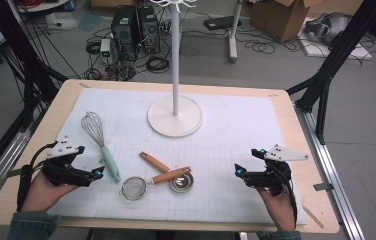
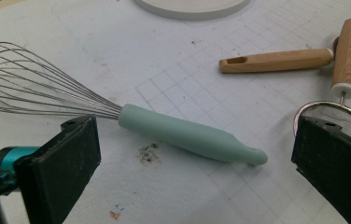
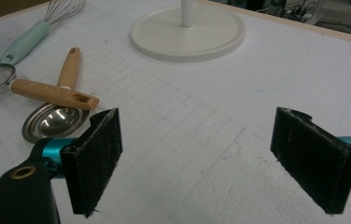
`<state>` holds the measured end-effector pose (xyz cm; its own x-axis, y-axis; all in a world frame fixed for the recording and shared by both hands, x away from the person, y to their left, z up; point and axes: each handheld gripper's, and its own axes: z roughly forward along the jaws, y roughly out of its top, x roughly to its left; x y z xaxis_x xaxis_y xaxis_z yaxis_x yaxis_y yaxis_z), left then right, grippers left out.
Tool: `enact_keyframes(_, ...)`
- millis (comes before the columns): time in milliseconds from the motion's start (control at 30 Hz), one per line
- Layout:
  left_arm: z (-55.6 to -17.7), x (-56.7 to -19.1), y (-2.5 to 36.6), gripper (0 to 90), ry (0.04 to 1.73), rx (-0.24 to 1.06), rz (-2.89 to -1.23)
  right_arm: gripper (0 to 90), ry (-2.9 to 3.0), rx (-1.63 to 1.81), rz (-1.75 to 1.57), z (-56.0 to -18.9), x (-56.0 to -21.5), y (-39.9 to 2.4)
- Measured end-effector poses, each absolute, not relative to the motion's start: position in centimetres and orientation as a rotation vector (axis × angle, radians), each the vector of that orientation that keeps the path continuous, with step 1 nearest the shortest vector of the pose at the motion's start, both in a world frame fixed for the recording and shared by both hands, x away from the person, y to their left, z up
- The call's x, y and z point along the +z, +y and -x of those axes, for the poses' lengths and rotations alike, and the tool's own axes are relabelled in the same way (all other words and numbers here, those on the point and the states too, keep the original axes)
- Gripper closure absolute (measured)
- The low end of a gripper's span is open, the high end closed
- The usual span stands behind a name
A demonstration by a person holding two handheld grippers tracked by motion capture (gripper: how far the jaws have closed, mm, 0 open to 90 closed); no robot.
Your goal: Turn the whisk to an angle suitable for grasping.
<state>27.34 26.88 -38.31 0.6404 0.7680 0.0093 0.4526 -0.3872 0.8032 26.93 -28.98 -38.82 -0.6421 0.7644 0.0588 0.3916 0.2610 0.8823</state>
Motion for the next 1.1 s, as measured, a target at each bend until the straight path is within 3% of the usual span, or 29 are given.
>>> enact_keyframes(900, -27.31, -38.37, 27.0, 3.0, 0.931, 0.481, -2.058, 15.7, 2.163, 1.335, -1.068, -26.71, -39.03, -29.09)
enact_keyframes(1100, -27.35, -38.64, 27.06, 13.8, 0.898, 0.451, -2.105, 15.7, 2.184, 1.314, -1.081, -26.98, -39.67, -29.11)
